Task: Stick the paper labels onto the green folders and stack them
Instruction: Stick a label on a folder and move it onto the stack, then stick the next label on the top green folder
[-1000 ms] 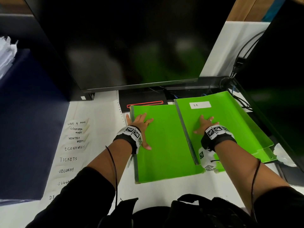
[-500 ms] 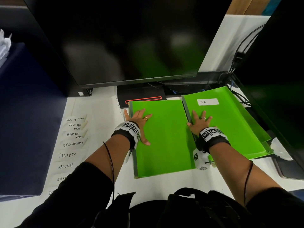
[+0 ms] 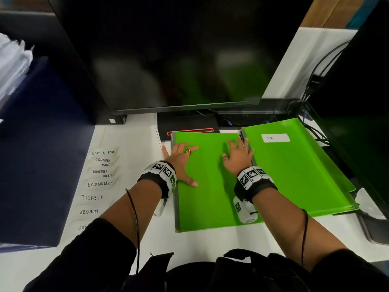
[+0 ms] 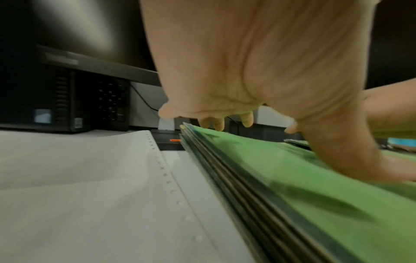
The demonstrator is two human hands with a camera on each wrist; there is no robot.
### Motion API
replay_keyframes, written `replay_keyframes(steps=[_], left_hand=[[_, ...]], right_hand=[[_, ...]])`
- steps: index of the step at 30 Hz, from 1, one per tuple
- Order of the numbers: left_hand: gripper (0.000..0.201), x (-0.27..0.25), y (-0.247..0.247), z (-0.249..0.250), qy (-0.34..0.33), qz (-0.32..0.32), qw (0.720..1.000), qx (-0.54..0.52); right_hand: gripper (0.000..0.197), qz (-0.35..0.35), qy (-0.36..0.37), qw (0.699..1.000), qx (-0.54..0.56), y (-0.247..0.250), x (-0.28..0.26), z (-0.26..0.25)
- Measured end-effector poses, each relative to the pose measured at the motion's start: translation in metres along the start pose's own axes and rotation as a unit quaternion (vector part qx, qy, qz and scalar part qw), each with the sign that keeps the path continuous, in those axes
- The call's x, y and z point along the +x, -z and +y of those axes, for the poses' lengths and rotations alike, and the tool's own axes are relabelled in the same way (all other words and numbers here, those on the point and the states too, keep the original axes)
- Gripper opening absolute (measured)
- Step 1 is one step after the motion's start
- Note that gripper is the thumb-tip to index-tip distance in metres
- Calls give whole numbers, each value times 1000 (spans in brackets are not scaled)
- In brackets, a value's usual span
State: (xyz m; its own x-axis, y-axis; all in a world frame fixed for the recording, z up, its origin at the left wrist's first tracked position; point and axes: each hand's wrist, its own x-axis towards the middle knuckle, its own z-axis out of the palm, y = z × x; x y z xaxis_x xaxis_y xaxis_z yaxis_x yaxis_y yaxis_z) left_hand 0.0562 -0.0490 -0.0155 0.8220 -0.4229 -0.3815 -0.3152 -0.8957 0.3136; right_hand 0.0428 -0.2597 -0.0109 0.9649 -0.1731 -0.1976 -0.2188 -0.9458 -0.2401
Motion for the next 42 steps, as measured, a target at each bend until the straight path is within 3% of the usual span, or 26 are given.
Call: replay_keyframes(steps=[5,8,12,15,18,24,29,32,35,42], left_hand=[[63,-23,18,-30,129,153,980,-17],[48,-38,21,-59,246,236,940,-5],[46,-56,13,-91,366,242,894,-87],[49,-64,3,-107,407,180,890,-99],[53,-67,-8,-115,418,113,899,-68],[69,-70,5,-117,431,149,883,-112],[33,-70,13,-128,411,99,905,-35],[36,-67,5,-133,391,93,916,14],[37,-65,1,-138,369,107,923,-5],[33,-63,6,-136,384,119,916,-16]], right_hand=[[51,-19,118,990,69,-13,9,-73],[48,-34,192,977,88,-22,13,-115],[42,-43,267,958,91,-33,16,-162],[43,-64,287,953,78,-42,21,-194],[43,-117,304,943,73,-49,27,-225],[44,-233,286,922,120,-60,30,-278],[41,-281,262,912,143,-70,37,-298],[35,-286,251,920,98,-79,40,-306],[31,-273,235,930,65,-86,38,-316],[22,-192,218,947,138,-89,44,-307]])
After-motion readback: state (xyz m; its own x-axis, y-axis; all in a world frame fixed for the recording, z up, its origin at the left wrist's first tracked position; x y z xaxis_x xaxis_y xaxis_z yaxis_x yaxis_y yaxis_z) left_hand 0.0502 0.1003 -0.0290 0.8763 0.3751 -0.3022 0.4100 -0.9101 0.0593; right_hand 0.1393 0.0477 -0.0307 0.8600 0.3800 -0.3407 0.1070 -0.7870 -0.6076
